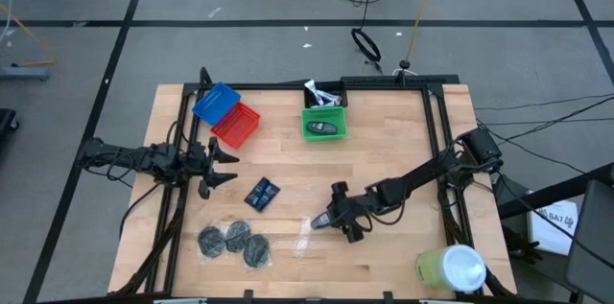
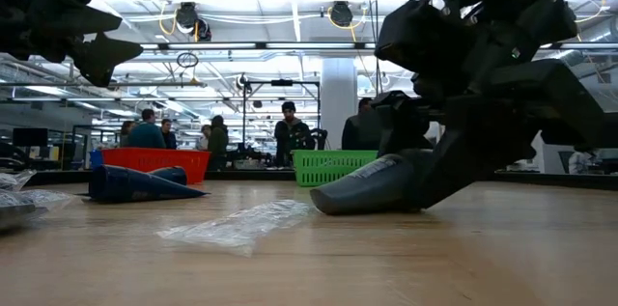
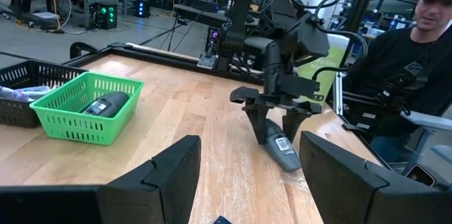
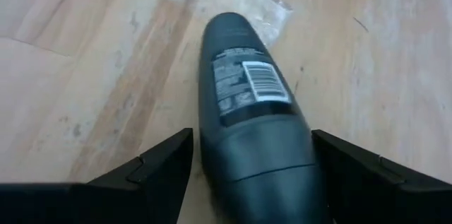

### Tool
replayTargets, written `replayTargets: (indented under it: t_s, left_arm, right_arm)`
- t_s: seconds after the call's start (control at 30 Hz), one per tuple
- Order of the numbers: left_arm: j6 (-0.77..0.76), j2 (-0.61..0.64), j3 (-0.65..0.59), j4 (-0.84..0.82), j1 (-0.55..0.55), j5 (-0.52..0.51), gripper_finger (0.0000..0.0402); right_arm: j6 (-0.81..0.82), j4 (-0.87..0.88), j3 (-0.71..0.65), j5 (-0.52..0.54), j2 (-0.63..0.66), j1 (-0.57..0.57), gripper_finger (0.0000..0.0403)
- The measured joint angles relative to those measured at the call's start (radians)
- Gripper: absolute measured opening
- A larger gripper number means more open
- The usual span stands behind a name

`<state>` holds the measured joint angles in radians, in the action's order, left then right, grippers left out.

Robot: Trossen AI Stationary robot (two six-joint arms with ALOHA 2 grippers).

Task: Pick & Place Travel size toiletries
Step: Put the gray deodorant into the green bin

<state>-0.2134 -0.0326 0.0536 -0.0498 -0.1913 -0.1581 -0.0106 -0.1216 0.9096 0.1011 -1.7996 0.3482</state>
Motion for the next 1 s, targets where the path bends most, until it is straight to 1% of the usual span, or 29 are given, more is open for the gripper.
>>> replayTargets:
  t_s: [0.13, 0.17, 0.27, 0.5, 0.6, 0.77, 1.0]
  left_arm:
    - [0.0, 0.0, 0.0, 0.0, 0.0, 0.0, 0.0237]
    - [0.0, 0.0, 0.0, 0.0, 0.0, 0.0, 0.0237]
    - [0.0, 0.0, 0.0, 0.0, 0.0, 0.0, 0.0237]
    - [0.0, 0.0, 0.0, 0.0, 0.0, 0.0, 0.0237]
    - [0.0, 0.0, 0.0, 0.0, 0.0, 0.0, 0.0237]
    - [0.0, 0.0, 0.0, 0.0, 0.0, 0.0, 0.0237]
    - [0.0, 0.0, 0.0, 0.0, 0.0, 0.0, 0.0237]
  right_arm:
    - [-0.009, -0.01, 0.0, -0.004, 0.0, 0.0, 0.0264]
    - [-0.009, -0.009, 0.0, -0.02, 0.0, 0.0, 0.0261]
    - [-0.003, -0.014, 0.0, -0.055, 0.0, 0.0, 0.0247]
    - [-0.004, -0.021, 0.0, -0.058, 0.0, 0.001, 0.0214]
    - [-0.002, -0.019, 0.0, -0.058, 0.0, 0.001, 0.0213]
    - [-0.002, -0.017, 0.0, -0.055, 0.0, 0.001, 0.0223]
    - [-0.033, -0.018, 0.0, -0.055, 0.0, 0.0, 0.0205]
